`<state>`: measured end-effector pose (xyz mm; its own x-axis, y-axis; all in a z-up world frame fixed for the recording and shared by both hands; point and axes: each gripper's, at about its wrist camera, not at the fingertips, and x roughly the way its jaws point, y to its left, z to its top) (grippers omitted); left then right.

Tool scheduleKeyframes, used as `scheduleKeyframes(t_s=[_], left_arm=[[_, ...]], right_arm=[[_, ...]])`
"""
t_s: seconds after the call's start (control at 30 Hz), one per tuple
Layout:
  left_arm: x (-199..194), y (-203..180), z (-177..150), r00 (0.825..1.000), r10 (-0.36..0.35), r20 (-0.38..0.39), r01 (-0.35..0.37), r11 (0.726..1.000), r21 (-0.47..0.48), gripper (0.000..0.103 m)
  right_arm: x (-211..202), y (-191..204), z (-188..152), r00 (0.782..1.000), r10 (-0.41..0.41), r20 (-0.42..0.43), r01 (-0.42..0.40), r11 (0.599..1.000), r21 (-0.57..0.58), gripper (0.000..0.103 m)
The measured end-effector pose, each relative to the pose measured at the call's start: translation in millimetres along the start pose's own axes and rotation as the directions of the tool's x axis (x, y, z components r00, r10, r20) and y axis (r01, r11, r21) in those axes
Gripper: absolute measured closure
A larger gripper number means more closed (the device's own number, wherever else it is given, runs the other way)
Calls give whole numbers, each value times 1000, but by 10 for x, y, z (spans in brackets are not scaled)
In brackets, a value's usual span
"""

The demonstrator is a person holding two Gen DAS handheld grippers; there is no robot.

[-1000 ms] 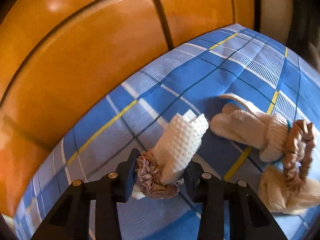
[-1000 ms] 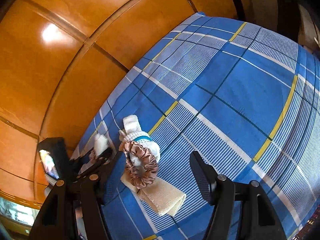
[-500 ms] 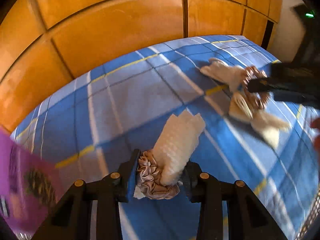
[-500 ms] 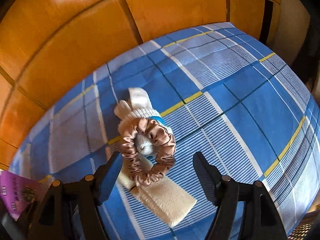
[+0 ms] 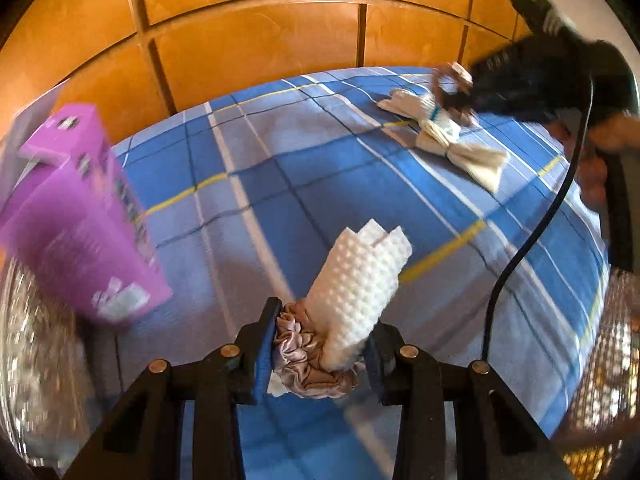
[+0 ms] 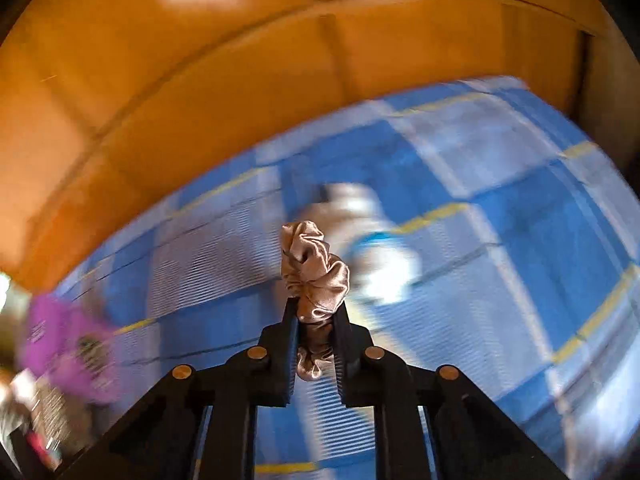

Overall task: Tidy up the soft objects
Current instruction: 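Lift the mesh scrunchie with left tool while right tool grasps the brown satin scrunchie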

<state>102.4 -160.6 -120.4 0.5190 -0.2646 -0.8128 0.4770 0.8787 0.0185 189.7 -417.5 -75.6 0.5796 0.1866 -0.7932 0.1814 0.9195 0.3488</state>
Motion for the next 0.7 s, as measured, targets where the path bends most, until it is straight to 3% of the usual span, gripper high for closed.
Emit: scheduleKeyframes(t_s=[0.07,0.13,0.23,0.3,0.43,0.57,0.7], left_arm=[[-91,60,-115,1000,-8,1,8,1000,-14,65],[-166,117,-215,1000,-9,7,9,1000,-25,65],[-190,160,-287,1000,-7,20,7,999,-33,64],[-154,151,-307,1000,0,21,0,1000,-28,64],[-50,69,-350,997,59,41,-60,998,17,64],[-37,19,-372,993,95,63,-99,994,51,63],[-40,70,-332,997,64,51,-65,998,25,66]], right_arm=[[63,199,-79,998,29,-47,-33,996,-82,89],[261,435,-224,986,34,-160,-62,983,-174,89],[558,697,-483,957,-95,-275,0,945,-327,89],[568,783,-554,959,-142,-246,39,923,-384,89],[581,738,-569,960,-124,-252,39,947,-319,89],[586,687,-568,964,-117,-237,35,946,-322,90],[559,731,-599,965,-127,-229,45,942,-333,90]])
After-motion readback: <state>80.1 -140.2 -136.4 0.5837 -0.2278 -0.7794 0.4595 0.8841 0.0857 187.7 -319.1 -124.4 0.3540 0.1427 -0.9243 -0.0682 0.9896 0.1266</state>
